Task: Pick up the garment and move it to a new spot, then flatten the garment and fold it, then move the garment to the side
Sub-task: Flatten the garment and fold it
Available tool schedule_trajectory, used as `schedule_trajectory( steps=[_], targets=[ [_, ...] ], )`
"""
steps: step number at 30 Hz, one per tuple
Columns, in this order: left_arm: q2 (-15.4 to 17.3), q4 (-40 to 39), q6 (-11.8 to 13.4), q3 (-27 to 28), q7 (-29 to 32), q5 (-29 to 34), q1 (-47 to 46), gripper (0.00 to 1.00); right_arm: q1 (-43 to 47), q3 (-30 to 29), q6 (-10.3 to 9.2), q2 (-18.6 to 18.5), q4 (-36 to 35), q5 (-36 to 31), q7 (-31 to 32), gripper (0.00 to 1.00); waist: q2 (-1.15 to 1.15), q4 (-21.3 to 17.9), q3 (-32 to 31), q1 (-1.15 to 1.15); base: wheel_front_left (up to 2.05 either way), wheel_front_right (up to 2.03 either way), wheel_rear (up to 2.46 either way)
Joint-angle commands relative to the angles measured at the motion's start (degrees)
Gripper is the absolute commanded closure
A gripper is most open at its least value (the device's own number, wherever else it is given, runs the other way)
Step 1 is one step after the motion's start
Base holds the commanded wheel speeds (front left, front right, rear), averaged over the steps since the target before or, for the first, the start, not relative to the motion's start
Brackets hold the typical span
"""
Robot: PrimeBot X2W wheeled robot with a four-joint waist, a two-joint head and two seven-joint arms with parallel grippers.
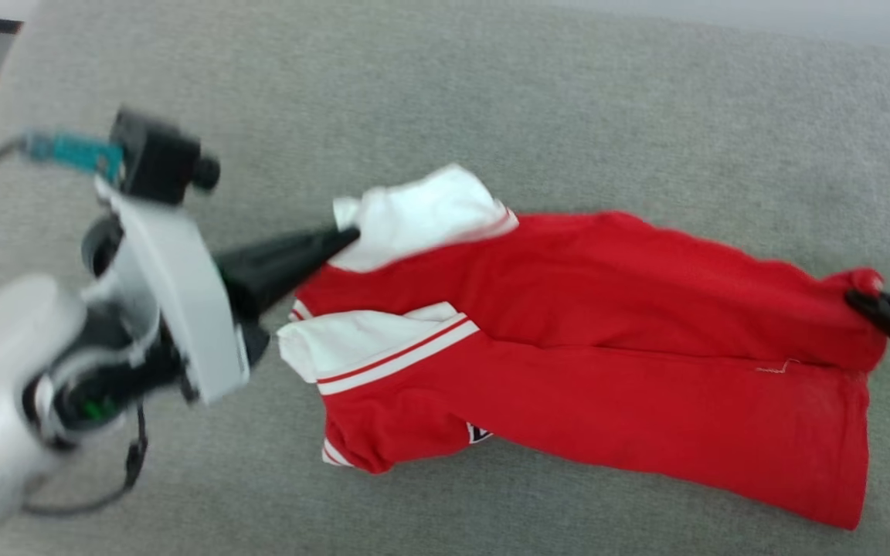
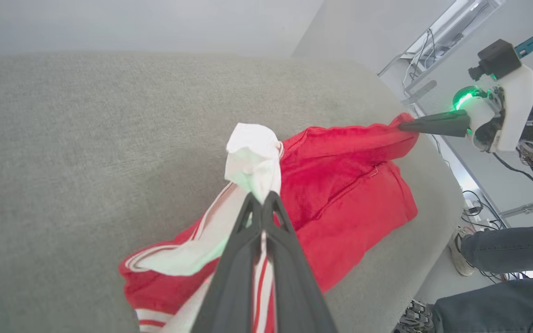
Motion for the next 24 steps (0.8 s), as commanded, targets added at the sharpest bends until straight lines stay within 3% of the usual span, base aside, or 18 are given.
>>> schedule_trajectory(
  steps=[1,10,14,18,24],
  targets=[
    [0.99,-1.59,-0.13,-0.45,-1.53,0.43,2.29,1.0,2.43,-1.39,-0.05,-0.16,-0.93,0.31,0.13,1.0,0.0,1.45,-1.34,0.0,0.0,0.0,0.0],
    [7.15,-7.48,-0.14,-3.48,-11.22,0.34,13.55,1.0,16.43,-8.95,-0.05,2.73,-5.86,-0.16,-0.03,1.0,0.0,1.65,-0.04,0.0,0.0,0.0,0.0],
    [7.71,-8.0,-0.14,-5.53,-12.73,0.38,16.95,1.0,19.15,-10.17,-0.05,4.29,-5.69,-1.2,-0.44,1.0,0.0,1.59,0.78,0.0,0.0,0.0,0.0],
    [5.99,-3.53,-0.13,-8.11,-12.15,3.46,18.22,1.0,19.31,-9.75,-0.05,5.38,-2.91,-2.96,-1.81,1.0,0.0,1.94,1.4,0.0,0.0,0.0,0.0],
    [0.36,3.65,-0.13,-9.55,-13.09,5.21,17.92,1.0,16.43,-7.06,-0.07,6.42,3.11,-5.63,-5.69,1.0,0.0,2.34,2.46,0.0,0.0,0.0,0.0]
  ],
)
